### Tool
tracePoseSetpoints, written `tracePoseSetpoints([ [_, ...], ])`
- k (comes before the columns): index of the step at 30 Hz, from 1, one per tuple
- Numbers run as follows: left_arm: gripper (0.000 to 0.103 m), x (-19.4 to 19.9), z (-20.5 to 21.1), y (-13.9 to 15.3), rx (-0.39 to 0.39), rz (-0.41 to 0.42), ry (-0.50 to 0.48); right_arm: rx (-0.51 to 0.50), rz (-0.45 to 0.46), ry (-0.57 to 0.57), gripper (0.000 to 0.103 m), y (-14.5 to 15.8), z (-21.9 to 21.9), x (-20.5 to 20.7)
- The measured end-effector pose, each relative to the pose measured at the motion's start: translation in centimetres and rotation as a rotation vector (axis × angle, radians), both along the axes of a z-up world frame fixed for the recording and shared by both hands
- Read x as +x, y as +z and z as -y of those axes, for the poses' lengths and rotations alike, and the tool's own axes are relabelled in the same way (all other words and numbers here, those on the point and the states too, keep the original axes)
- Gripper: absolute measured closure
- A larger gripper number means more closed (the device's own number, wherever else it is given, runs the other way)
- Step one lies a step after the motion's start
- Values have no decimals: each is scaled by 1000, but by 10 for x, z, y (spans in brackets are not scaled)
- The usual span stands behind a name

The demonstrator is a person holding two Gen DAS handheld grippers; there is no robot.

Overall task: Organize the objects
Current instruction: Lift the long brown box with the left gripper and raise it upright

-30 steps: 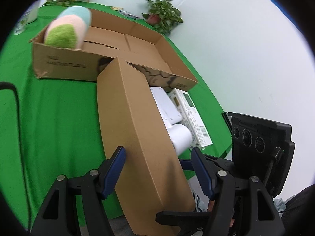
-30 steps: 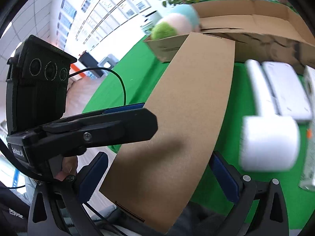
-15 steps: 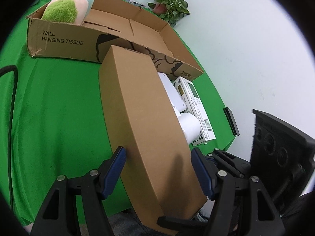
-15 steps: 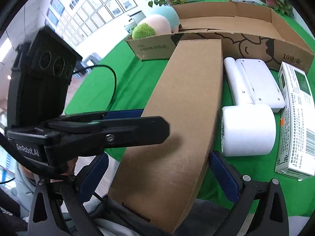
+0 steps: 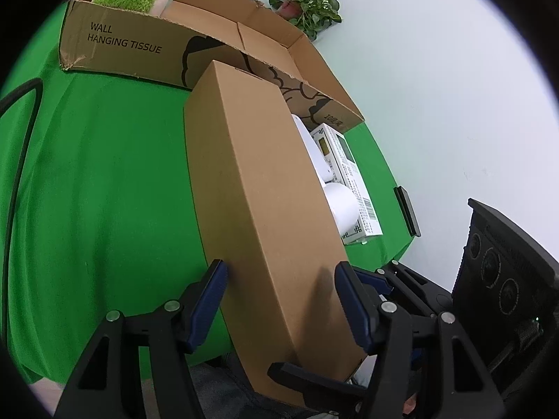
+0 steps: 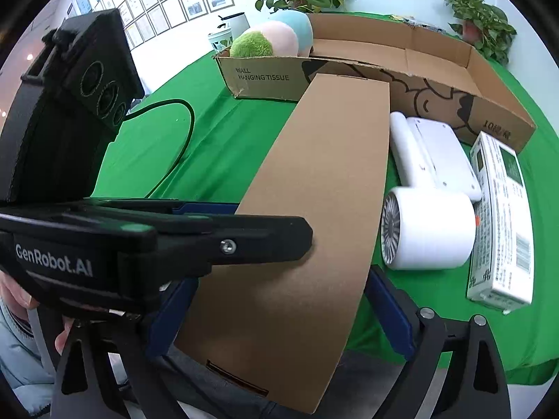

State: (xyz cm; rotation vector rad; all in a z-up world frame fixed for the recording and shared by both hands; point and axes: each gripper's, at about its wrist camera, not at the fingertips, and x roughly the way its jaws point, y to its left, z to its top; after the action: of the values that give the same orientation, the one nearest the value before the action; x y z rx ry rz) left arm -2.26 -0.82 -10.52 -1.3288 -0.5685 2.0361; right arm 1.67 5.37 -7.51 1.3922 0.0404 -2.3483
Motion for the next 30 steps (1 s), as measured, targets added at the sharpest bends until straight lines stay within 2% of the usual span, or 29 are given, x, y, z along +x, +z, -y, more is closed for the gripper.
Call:
tracePoseSetpoints([
  [2, 39, 2, 1, -2, -21, 6, 14, -5, 2, 0, 11, 0, -3, 5],
  [10, 38, 11, 7, -11, 52, 35, 18, -76, 29, -8, 15, -3, -11, 6],
  [15, 38, 15, 5, -4, 35, 13, 34, -133, 40, -29, 17, 0, -19, 8],
  [20, 40, 14, 6, 3, 34, 2, 52, -159, 7, -40, 17, 7, -22, 9],
  [22, 40, 12, 8, 2, 45, 27, 55, -171, 2, -42, 17, 9, -23, 9],
  [24, 33, 9, 9, -2, 47, 59, 62, -175, 8, -42, 17, 9, -23, 7],
  [25, 25, 7, 11, -7, 51, 89, 72, -188, 21, -45, 17, 8, -25, 6],
  [26, 23, 6, 12, -12, 63, 119, 81, -199, 32, -47, 17, 8, -26, 6],
  [28, 23, 6, 14, -17, 97, 149, 81, -217, 44, -51, 17, 6, -28, 6],
  [30, 27, 8, 12, -15, 96, 132, 73, -228, 50, -49, 17, 6, -29, 7],
])
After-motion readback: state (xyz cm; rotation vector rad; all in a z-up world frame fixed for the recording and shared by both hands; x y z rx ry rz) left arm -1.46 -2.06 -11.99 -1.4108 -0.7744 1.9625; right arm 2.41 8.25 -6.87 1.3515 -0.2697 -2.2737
